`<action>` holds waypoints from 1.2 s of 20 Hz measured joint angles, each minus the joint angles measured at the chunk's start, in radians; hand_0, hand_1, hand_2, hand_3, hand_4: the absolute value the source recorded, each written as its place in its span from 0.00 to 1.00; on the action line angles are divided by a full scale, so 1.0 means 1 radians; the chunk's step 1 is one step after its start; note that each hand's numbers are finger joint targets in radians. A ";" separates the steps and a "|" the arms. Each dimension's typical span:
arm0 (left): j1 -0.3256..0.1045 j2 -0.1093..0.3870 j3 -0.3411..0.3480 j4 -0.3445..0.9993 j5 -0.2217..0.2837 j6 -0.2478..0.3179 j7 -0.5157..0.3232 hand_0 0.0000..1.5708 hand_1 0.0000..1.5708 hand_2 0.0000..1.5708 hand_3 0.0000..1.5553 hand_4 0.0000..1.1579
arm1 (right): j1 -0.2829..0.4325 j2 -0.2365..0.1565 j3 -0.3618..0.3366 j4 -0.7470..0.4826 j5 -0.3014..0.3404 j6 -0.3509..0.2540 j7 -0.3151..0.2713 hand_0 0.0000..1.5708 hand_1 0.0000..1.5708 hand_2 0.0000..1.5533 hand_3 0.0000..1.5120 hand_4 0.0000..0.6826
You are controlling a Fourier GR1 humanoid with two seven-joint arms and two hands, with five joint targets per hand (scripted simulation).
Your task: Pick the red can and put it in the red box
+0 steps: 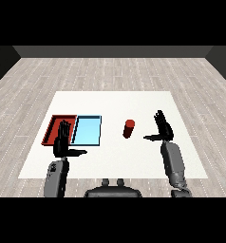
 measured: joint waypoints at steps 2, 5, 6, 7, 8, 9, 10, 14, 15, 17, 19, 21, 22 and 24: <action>-0.002 0.001 0.007 0.032 -0.001 -0.006 -0.028 0.00 0.00 0.00 0.00 0.00 | -0.012 0.021 0.004 0.034 -0.009 0.002 -0.007 0.00 0.00 0.00 0.00 0.00; -0.002 0.000 0.009 0.044 -0.009 0.000 -0.043 0.00 0.00 0.00 0.00 0.00 | -0.030 0.026 -0.001 0.084 -0.022 0.009 -0.017 0.00 0.00 0.00 0.00 0.00; 0.002 0.002 0.009 0.038 -0.008 -0.001 -0.039 0.00 0.00 0.00 0.00 0.00 | -0.026 0.035 0.002 0.087 -0.028 0.009 -0.019 0.00 0.00 0.00 0.00 0.00; 0.009 0.000 0.005 0.032 -0.007 -0.002 -0.036 0.00 0.00 0.00 0.00 0.00 | -0.040 0.036 -0.001 0.126 -0.028 0.015 -0.041 0.00 0.00 0.00 0.00 0.00; 0.006 -0.002 0.004 0.031 -0.010 0.004 -0.034 0.00 0.00 0.00 0.00 0.00 | -0.037 0.047 0.006 0.124 -0.029 0.008 -0.038 0.00 0.00 0.00 0.00 0.00; -0.001 -0.003 0.004 0.025 -0.009 0.009 -0.019 0.00 0.00 0.00 0.00 0.00 | -0.043 0.052 0.008 0.138 -0.028 0.003 -0.047 0.00 0.00 0.00 0.00 0.00; -0.004 0.001 0.008 0.024 -0.006 0.008 -0.015 0.00 0.00 0.00 0.00 0.00 | -0.034 0.063 0.019 0.120 -0.025 -0.008 -0.039 0.00 0.00 0.00 0.00 0.00; 0.010 -0.001 0.007 0.031 -0.007 0.005 -0.036 0.00 0.00 0.00 0.00 0.00 | -0.044 0.094 0.035 0.167 -0.021 -0.022 -0.069 0.00 0.00 0.00 0.00 0.00; 0.007 -0.007 -0.001 0.024 -0.010 0.012 -0.023 0.00 0.00 0.00 0.00 0.00 | -0.055 0.091 0.030 0.189 -0.026 -0.015 -0.079 0.00 0.00 0.00 0.00 0.00; 0.006 0.001 0.005 0.029 -0.006 0.003 -0.030 0.00 0.00 0.00 0.00 0.00 | -0.078 0.099 0.031 0.241 -0.021 -0.020 -0.102 0.00 0.00 0.00 0.00 0.00; 0.010 0.001 0.007 0.043 -0.005 -0.002 -0.050 0.00 0.00 0.00 0.00 0.00 | -0.094 0.109 0.034 0.274 -0.020 -0.027 -0.114 0.00 0.00 0.00 0.00 0.00; 0.006 0.000 0.003 0.027 -0.007 0.004 -0.034 0.00 0.00 0.00 0.00 0.00 | -0.110 0.110 0.032 0.301 -0.027 -0.022 -0.120 0.00 0.00 0.00 0.00 0.00; 0.008 -0.004 -0.003 0.019 -0.008 0.007 -0.026 0.00 0.00 0.00 0.00 0.00 | -0.110 0.113 0.035 0.305 -0.030 -0.020 -0.123 0.00 0.00 0.00 0.00 0.00; 0.005 -0.001 0.001 0.025 -0.001 0.000 -0.029 0.00 0.00 0.00 0.00 0.00 | -0.118 0.125 0.040 0.333 -0.026 -0.026 -0.144 0.00 0.00 0.00 0.00 0.00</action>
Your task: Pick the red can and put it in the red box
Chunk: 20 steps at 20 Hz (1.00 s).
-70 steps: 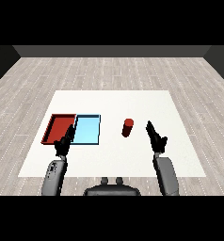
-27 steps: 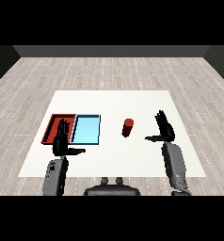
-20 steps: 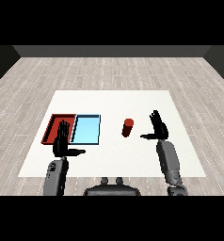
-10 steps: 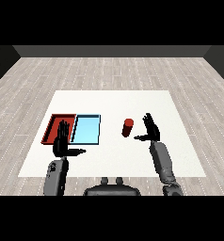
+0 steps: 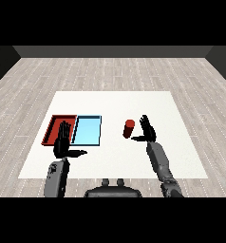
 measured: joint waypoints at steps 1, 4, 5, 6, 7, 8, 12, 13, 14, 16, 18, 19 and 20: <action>0.002 0.004 0.002 -0.011 0.004 -0.002 0.008 0.00 0.00 0.00 0.00 0.00 | 0.000 0.014 0.010 -0.009 -0.001 -0.016 0.007 0.00 0.00 0.00 0.00 0.00; -0.021 0.014 0.018 0.006 0.016 -0.006 0.016 0.00 0.00 0.00 0.00 0.00 | -0.027 0.015 0.004 0.008 -0.018 -0.015 0.023 0.00 0.00 0.00 0.00 0.00; -0.008 0.004 0.007 -0.008 0.005 0.004 0.013 0.00 0.00 0.00 0.00 0.00 | -0.040 0.017 0.002 0.025 -0.021 -0.015 0.020 0.00 0.00 0.00 0.00 0.00; 0.003 0.002 0.002 -0.018 0.007 0.002 0.018 0.00 0.00 0.00 0.00 0.00 | -0.041 0.022 0.005 0.039 -0.019 -0.015 0.009 0.00 0.00 0.00 0.00 0.00; -0.001 0.010 0.009 -0.008 0.013 -0.009 0.010 0.00 0.00 0.00 0.00 0.00 | -0.053 0.024 0.003 0.057 -0.020 -0.014 0.004 0.00 0.00 0.00 0.00 0.00; -0.002 0.013 0.009 -0.012 0.014 -0.012 0.015 0.00 0.00 0.00 0.00 0.00 | -0.065 0.022 0.000 0.090 -0.019 -0.007 -0.020 0.00 0.00 0.00 0.00 0.00; -0.016 0.004 0.009 0.029 0.013 -0.019 -0.026 0.00 0.00 0.00 0.00 0.00 | -0.084 0.036 0.013 0.107 -0.025 -0.027 -0.017 0.00 0.00 0.00 0.00 0.00; -0.010 0.007 0.010 0.027 0.017 -0.025 -0.029 0.00 0.00 0.00 0.00 0.00 | -0.100 0.039 0.011 0.122 -0.026 -0.032 -0.014 0.00 0.00 0.00 0.00 0.00; -0.010 0.006 0.011 0.028 0.018 -0.024 -0.029 0.00 0.00 0.00 0.00 0.00 | -0.096 0.041 0.016 0.108 -0.029 -0.036 0.003 0.00 0.00 0.00 0.00 0.00; -0.011 0.003 0.007 0.014 0.019 -0.019 -0.019 0.00 0.00 0.00 0.00 0.00 | -0.098 0.039 0.015 0.122 -0.028 -0.039 -0.005 0.00 0.00 0.00 0.00 0.00; -0.004 0.005 0.006 -0.004 0.021 -0.018 -0.006 0.00 0.00 0.00 0.00 0.00 | -0.122 0.043 0.013 0.158 -0.032 -0.051 -0.015 0.00 0.00 0.00 0.00 0.00; -0.002 0.009 0.011 -0.017 0.028 -0.019 0.006 0.00 0.00 0.00 0.00 0.00 | -0.130 0.047 0.014 0.173 -0.029 -0.056 -0.023 0.00 0.00 0.00 0.00 0.00; 0.003 0.002 0.002 -0.025 0.021 -0.012 0.013 0.00 0.00 0.00 0.00 0.00 | -0.135 0.045 0.012 0.190 -0.027 -0.055 -0.032 0.00 0.00 0.00 0.00 0.00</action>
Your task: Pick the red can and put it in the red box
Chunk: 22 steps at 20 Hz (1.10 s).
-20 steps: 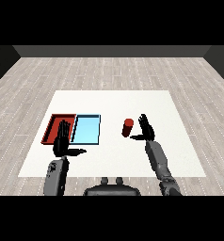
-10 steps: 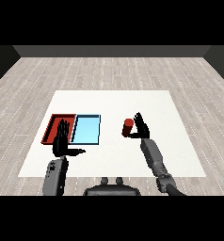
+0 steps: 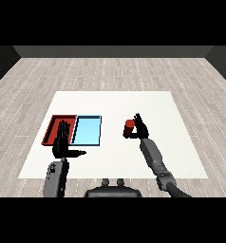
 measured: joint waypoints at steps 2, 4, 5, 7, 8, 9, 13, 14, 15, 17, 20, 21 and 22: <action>0.007 0.000 -0.001 -0.014 0.001 0.002 0.006 0.00 0.00 0.00 0.00 0.00 | -0.013 0.008 0.007 0.024 -0.003 -0.015 -0.012 0.00 0.00 0.00 0.00 0.00; 0.013 0.004 0.001 -0.020 0.005 -0.005 0.007 0.00 0.00 0.00 0.00 0.00 | -0.024 0.005 0.002 0.049 0.000 -0.020 -0.019 0.00 0.00 0.00 0.00 0.00; 0.019 0.004 0.000 -0.020 0.004 -0.009 -0.001 0.00 0.00 0.00 0.00 0.00 | -0.040 0.002 -0.003 0.065 -0.002 -0.020 -0.020 0.00 0.00 0.00 0.00 0.00; 0.006 -0.003 -0.005 -0.004 -0.006 -0.001 -0.012 0.00 0.00 0.00 0.00 0.00 | -0.061 -0.013 -0.015 0.109 -0.003 -0.006 -0.033 0.00 0.00 0.00 0.00 0.00; -0.001 -0.001 -0.001 -0.005 -0.006 0.003 -0.008 0.00 0.00 0.00 0.00 0.00 | -0.060 -0.010 -0.015 0.123 0.000 -0.005 -0.050 0.00 0.00 0.00 0.00 0.00; 0.003 0.004 0.006 -0.001 0.000 -0.004 -0.012 0.00 0.00 0.00 0.00 0.00 | -0.052 -0.003 -0.007 0.112 0.002 -0.014 -0.046 0.00 0.00 0.00 0.00 0.00; -0.001 -0.001 -0.002 -0.004 -0.012 0.009 -0.003 0.00 0.00 0.00 0.00 0.00 | -0.070 0.004 -0.002 0.098 0.003 -0.029 -0.015 0.00 0.00 0.00 0.00 0.00; -0.006 0.004 0.006 -0.005 -0.005 0.006 0.003 0.00 0.00 0.00 0.00 0.00 | -0.068 0.008 0.000 0.104 0.005 -0.031 -0.024 0.00 0.00 0.00 0.00 0.00; -0.015 0.009 0.012 0.010 -0.002 0.002 -0.002 0.00 0.00 0.00 0.00 0.00 | -0.068 0.012 0.003 0.103 0.006 -0.035 -0.021 0.00 0.00 0.00 0.00 0.00; -0.009 0.010 0.016 0.029 -0.001 -0.006 -0.026 0.00 0.00 0.00 0.00 0.00 | -0.073 0.016 0.013 0.106 -0.009 -0.034 -0.017 0.00 0.00 0.00 0.00 0.00; 0.003 -0.001 0.002 0.003 -0.005 0.000 -0.017 0.00 0.00 0.00 0.00 0.00 | -0.086 0.019 0.016 0.117 -0.010 -0.043 -0.017 0.00 0.00 0.00 0.00 0.00; 0.001 -0.003 0.000 -0.002 -0.005 0.003 -0.011 0.00 0.00 0.00 0.00 0.00 | -0.096 0.020 0.027 0.132 -0.021 -0.051 -0.024 0.00 0.00 0.00 0.00 0.00; -0.001 -0.002 0.005 0.005 -0.001 0.001 -0.016 0.00 0.00 0.00 0.00 0.00 | -0.095 0.021 0.031 0.133 -0.021 -0.050 -0.024 0.00 0.00 0.00 0.00 0.00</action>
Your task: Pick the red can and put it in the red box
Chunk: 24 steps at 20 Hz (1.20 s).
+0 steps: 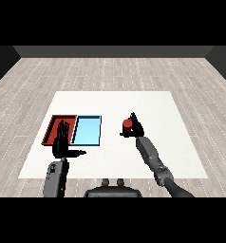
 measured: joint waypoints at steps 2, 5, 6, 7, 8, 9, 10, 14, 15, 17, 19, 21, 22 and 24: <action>0.002 -0.005 -0.006 0.001 -0.007 0.005 -0.002 0.00 0.00 0.00 0.00 0.00 | -0.010 -0.003 0.001 0.018 0.001 0.006 -0.008 0.00 0.00 0.00 0.00 0.00; 0.000 -0.014 -0.015 0.001 -0.011 0.013 0.002 0.00 0.00 0.00 0.00 0.00 | -0.038 -0.003 -0.003 0.060 0.001 0.007 -0.015 0.00 0.00 0.00 0.00 0.00; 0.022 -0.011 -0.017 -0.024 -0.001 0.002 0.006 0.00 0.00 0.00 0.00 0.00 | -0.048 -0.002 0.013 0.077 -0.010 -0.005 -0.023 0.00 0.00 0.00 0.00 0.00; 0.020 -0.014 -0.019 -0.027 0.000 0.005 0.011 0.00 0.00 0.00 0.00 0.00 | -0.051 -0.001 0.019 0.096 -0.009 -0.005 -0.039 0.00 0.00 0.00 0.00 0.00; 0.008 -0.013 -0.016 -0.013 0.001 0.005 0.008 0.00 0.00 0.00 0.00 0.00 | -0.052 -0.006 0.016 0.090 -0.010 -0.003 -0.030 0.00 0.00 0.00 0.00 0.00; 0.014 -0.010 -0.016 -0.030 0.005 0.003 0.019 0.00 0.00 0.00 0.00 0.00 | -0.048 -0.005 0.014 0.090 -0.008 -0.003 -0.031 0.00 0.00 0.00 0.00 0.00; 0.010 -0.010 -0.015 -0.016 0.002 0.003 0.010 0.00 0.00 0.00 0.00 0.00 | -0.068 -0.010 0.008 0.105 -0.008 -0.007 -0.021 0.00 0.00 0.00 0.00 0.00; 0.001 -0.001 -0.003 0.009 0.008 -0.008 -0.009 0.00 0.00 0.00 0.00 0.00 | -0.101 -0.013 -0.004 0.147 -0.006 -0.021 -0.012 0.00 0.00 0.00 0.00 0.00; -0.003 -0.003 -0.004 0.018 0.009 -0.009 -0.009 0.00 0.00 0.00 0.00 0.00 | -0.106 -0.010 0.006 0.169 -0.016 -0.029 -0.025 0.00 0.00 0.00 0.00 0.00; 0.000 0.001 0.000 0.008 0.016 -0.013 0.000 0.00 0.00 0.00 0.00 0.00 | -0.113 -0.016 0.002 0.200 -0.005 -0.045 -0.040 0.97 0.97 0.97 0.97 0.72; 0.008 -0.007 -0.013 -0.008 0.003 0.002 0.000 0.00 0.00 0.00 0.00 0.00 | -0.120 -0.010 0.003 0.206 0.003 -0.085 -0.042 0.97 0.97 0.97 0.97 0.72; 0.009 -0.010 -0.018 -0.036 0.004 0.012 0.029 0.00 0.00 0.00 0.00 0.00 | -0.132 -0.006 0.001 0.219 0.013 -0.124 -0.044 0.97 0.97 0.95 0.95 0.84; 0.009 -0.005 -0.011 -0.031 0.008 0.008 0.025 0.00 0.00 0.00 0.00 0.00 | -0.132 -0.004 0.006 0.216 0.021 -0.147 -0.033 0.97 0.97 0.95 0.95 0.84; 0.014 -0.004 -0.005 -0.012 0.012 -0.002 0.000 0.00 0.00 0.00 0.00 0.00 | -0.146 -0.012 0.011 0.225 0.036 -0.170 -0.019 0.98 0.98 0.95 0.94 0.84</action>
